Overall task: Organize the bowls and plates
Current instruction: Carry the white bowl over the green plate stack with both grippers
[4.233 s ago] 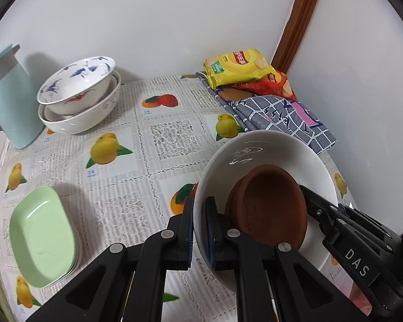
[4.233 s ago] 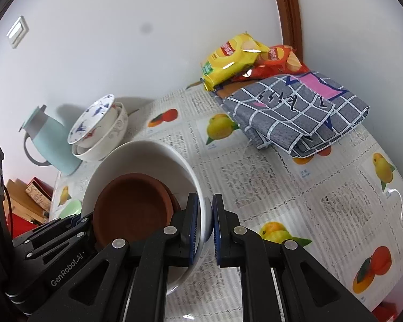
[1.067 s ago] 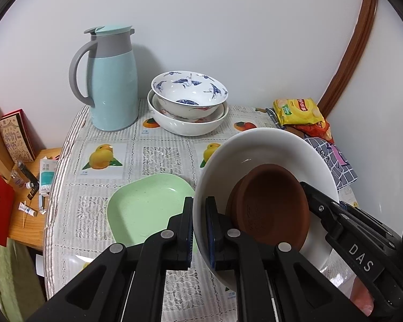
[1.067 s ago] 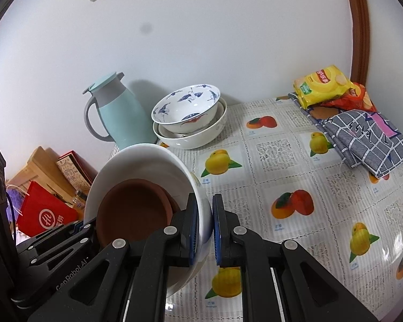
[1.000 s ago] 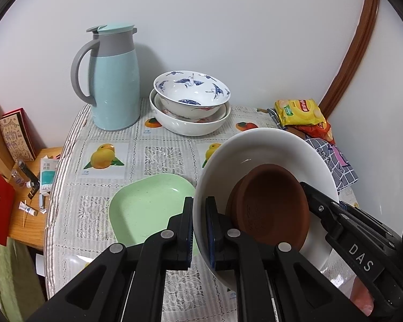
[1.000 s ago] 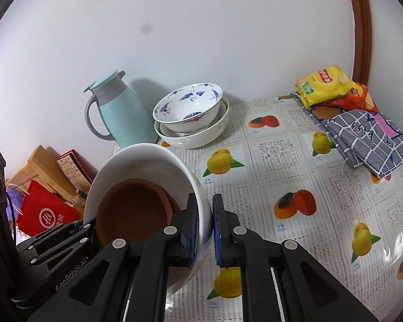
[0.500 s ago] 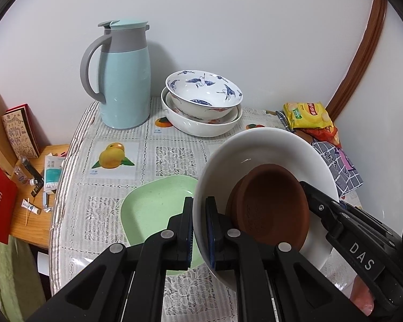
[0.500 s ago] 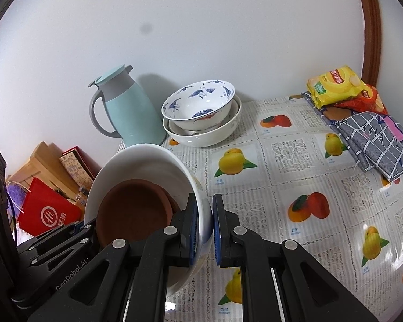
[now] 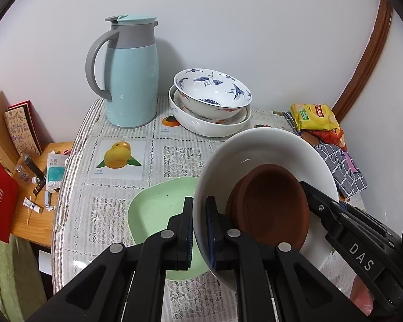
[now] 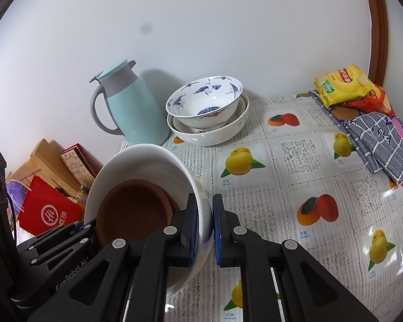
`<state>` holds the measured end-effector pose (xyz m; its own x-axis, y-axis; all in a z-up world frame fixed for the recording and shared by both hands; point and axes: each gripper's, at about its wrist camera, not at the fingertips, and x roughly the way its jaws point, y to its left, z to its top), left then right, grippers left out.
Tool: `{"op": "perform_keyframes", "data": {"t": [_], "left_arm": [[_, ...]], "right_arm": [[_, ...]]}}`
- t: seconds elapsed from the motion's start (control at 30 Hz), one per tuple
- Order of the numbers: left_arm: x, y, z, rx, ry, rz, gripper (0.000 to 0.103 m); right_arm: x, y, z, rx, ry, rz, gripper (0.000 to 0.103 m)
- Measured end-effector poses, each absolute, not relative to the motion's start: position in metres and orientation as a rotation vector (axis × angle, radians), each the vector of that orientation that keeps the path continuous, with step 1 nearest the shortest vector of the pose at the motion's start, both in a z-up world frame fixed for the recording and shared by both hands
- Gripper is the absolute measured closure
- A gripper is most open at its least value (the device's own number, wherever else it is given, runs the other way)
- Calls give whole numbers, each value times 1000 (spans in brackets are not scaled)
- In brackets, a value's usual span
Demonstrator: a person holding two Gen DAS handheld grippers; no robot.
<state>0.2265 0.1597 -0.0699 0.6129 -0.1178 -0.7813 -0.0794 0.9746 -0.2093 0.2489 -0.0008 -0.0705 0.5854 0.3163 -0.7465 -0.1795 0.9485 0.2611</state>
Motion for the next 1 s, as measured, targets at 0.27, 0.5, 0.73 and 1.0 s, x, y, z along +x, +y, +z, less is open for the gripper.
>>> {"op": "perform_keyframes", "data": {"t": [0.27,0.5,0.73,1.0], "left_arm": [[231,165,-76,-234,923,-14,94],[234,171,-83,-240,938,-1,94],[236,177,-88,-245,946,12,94],[238,184,-92,-247,951,26,94]], "right_arm": [[254,5,-76,162,913,302,92],[259,10,-84,160,928,312,92],[263,16,-91,161,941,324,92],[266,24,-95,157,948,336,92]]}}
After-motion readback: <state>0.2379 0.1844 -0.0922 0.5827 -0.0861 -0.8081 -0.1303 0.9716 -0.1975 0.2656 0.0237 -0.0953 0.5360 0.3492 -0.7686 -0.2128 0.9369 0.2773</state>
